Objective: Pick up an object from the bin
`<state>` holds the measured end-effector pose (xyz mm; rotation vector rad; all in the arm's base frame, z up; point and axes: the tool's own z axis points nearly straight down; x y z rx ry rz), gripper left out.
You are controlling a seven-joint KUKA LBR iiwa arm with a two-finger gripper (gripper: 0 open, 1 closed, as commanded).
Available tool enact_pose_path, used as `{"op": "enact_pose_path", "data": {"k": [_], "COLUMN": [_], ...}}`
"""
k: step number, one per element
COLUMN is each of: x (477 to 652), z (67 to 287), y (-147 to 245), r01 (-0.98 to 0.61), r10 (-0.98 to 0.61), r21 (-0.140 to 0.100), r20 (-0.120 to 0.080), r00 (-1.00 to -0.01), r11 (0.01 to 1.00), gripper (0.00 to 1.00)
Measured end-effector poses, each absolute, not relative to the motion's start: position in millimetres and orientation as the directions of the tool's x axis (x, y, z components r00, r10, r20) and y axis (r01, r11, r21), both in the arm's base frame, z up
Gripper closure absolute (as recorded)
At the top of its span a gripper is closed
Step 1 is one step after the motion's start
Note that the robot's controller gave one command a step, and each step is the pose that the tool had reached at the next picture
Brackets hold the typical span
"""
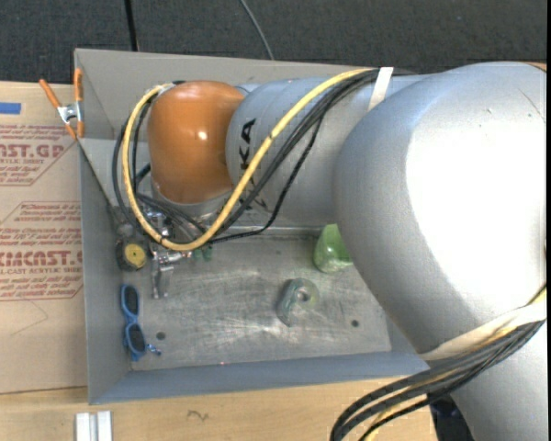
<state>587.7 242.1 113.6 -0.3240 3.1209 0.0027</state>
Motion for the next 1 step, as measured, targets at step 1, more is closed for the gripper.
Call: {"op": "enact_pose_path", "data": {"k": [1], "x": [571.3], "z": [102.0], "y": [243.6], "r01": [-0.517], "r10": [-0.517], "r21": [0.001], "r20": [-0.001], "r00": [-0.856], "r11": [0.856], "gripper": [0.0]}}
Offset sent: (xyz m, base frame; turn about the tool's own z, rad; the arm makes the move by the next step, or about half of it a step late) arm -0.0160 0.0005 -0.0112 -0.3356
